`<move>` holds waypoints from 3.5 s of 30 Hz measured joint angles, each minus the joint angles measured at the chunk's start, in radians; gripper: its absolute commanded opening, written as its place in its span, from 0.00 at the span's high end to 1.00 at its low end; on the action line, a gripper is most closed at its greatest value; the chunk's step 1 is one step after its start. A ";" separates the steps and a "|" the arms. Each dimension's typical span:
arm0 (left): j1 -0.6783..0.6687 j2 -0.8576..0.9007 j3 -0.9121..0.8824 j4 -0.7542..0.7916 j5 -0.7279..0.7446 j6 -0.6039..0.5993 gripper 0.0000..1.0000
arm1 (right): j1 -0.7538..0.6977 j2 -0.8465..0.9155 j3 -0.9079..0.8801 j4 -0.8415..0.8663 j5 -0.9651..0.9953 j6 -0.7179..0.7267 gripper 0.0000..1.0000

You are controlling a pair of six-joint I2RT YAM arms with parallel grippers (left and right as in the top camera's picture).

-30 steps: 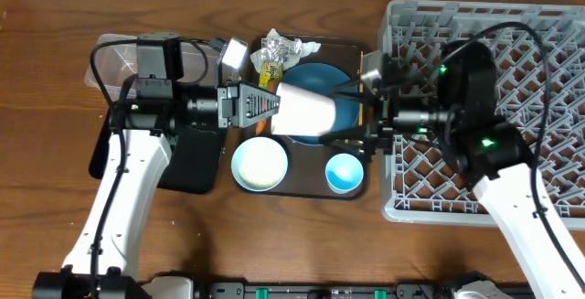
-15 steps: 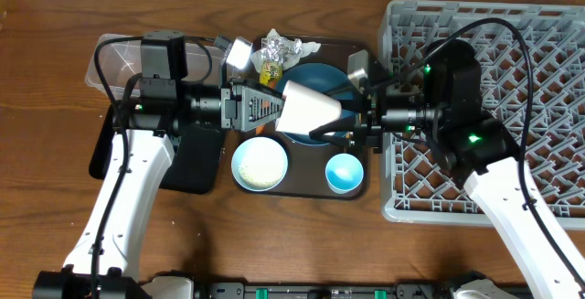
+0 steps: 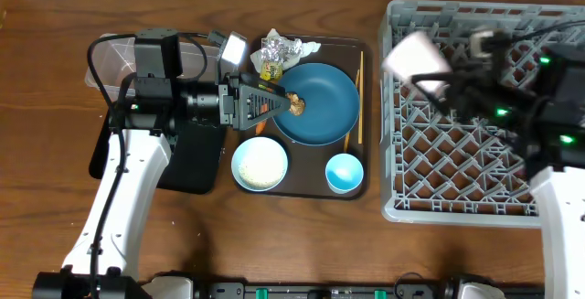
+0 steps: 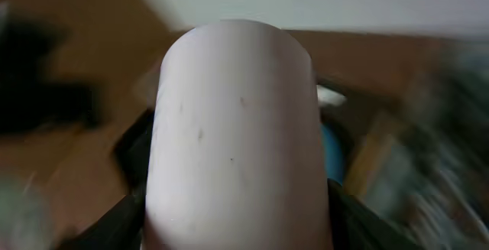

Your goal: Sort waste into correct bins and load items into the dishwasher rack

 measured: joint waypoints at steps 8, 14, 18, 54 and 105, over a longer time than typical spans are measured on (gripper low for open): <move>0.000 0.000 0.000 0.000 -0.019 -0.002 0.02 | -0.241 0.000 0.000 -0.257 0.461 0.216 0.57; 0.000 0.000 0.000 0.000 -0.056 -0.002 0.02 | -0.334 0.000 0.000 -0.315 0.699 0.259 0.55; 0.000 0.000 0.000 0.000 -0.066 -0.002 0.02 | -0.364 0.000 0.000 -0.357 0.795 0.267 0.53; 0.000 0.000 0.000 -0.002 -0.079 -0.002 0.02 | -0.390 0.156 0.083 -0.547 0.689 0.243 0.01; -0.652 0.227 0.051 -0.338 -1.276 0.203 0.94 | -0.187 0.027 0.179 -0.330 0.183 0.140 0.01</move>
